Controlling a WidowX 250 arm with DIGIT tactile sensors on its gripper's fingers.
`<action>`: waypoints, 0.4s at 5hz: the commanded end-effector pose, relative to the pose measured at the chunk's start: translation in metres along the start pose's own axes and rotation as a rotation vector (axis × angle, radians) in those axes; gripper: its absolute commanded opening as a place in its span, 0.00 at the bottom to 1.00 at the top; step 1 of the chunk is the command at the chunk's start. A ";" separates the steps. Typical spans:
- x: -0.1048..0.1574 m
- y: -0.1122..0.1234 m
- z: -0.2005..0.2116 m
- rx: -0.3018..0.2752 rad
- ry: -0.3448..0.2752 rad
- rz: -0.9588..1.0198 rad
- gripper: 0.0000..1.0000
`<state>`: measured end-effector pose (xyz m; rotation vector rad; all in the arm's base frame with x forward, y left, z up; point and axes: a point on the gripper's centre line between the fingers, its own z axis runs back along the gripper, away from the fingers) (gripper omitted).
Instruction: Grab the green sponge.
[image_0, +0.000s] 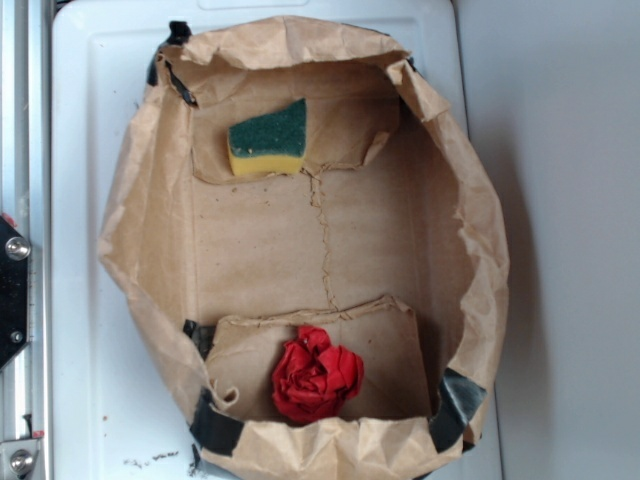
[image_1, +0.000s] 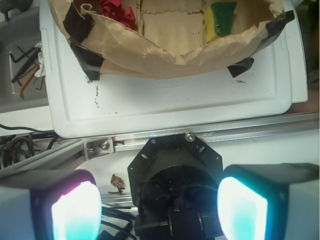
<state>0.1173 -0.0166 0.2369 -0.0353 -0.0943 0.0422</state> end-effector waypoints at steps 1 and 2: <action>0.000 0.000 0.000 0.000 0.000 0.000 1.00; 0.022 -0.003 -0.007 -0.022 -0.036 -0.002 1.00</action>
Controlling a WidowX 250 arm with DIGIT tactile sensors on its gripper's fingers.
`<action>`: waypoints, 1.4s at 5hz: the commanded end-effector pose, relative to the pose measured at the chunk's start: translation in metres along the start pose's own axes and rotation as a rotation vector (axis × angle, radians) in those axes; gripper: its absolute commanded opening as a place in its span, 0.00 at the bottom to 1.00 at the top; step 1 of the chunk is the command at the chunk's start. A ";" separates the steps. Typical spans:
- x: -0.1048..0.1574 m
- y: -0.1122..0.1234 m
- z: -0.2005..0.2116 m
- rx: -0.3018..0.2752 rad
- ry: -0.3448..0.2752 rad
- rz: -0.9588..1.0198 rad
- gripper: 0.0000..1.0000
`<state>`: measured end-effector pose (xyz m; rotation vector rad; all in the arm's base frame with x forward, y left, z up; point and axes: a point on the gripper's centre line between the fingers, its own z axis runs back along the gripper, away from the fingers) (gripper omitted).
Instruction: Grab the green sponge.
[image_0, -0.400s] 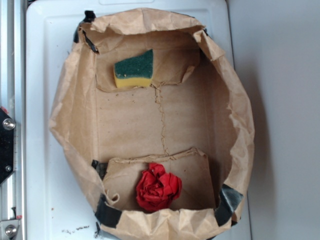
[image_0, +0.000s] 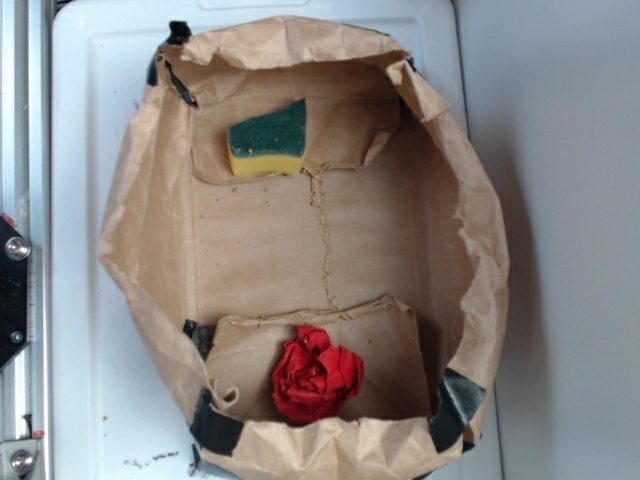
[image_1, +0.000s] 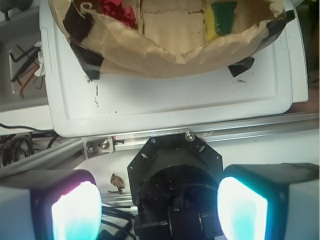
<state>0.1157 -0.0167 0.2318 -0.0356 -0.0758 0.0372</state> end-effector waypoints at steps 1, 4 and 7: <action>0.042 -0.002 -0.010 -0.034 -0.105 0.018 1.00; 0.097 0.004 -0.032 -0.018 -0.179 0.047 1.00; 0.144 0.035 -0.060 -0.001 -0.137 -0.019 1.00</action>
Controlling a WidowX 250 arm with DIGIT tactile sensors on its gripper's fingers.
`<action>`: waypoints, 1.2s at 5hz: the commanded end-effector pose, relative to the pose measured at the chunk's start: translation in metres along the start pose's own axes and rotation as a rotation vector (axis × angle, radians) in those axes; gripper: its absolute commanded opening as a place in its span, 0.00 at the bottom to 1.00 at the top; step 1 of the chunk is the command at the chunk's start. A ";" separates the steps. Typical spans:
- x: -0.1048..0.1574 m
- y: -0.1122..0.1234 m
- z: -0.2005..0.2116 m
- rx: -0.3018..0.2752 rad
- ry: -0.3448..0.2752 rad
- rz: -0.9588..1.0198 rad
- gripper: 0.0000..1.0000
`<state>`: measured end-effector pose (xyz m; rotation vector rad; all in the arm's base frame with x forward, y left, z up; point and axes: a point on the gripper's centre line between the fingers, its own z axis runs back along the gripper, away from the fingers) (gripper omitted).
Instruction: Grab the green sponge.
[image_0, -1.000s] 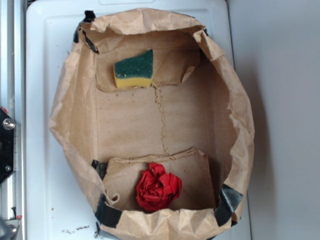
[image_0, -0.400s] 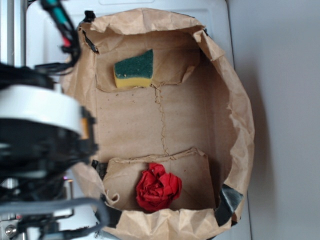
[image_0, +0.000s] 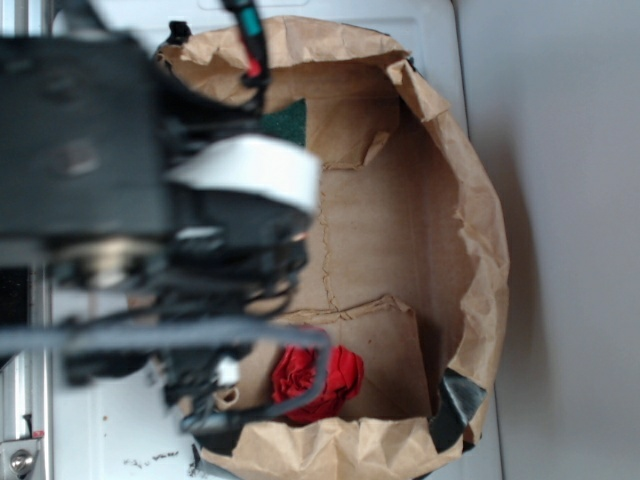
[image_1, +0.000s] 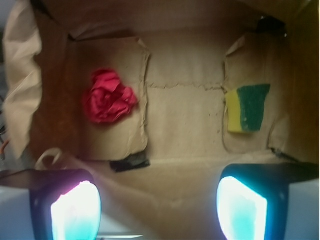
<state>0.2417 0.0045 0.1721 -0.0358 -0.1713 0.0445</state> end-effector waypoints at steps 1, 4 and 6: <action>0.032 0.019 0.001 0.029 -0.050 -0.077 1.00; 0.041 0.033 -0.017 0.074 -0.061 -0.170 1.00; 0.041 0.033 -0.017 0.074 -0.061 -0.170 1.00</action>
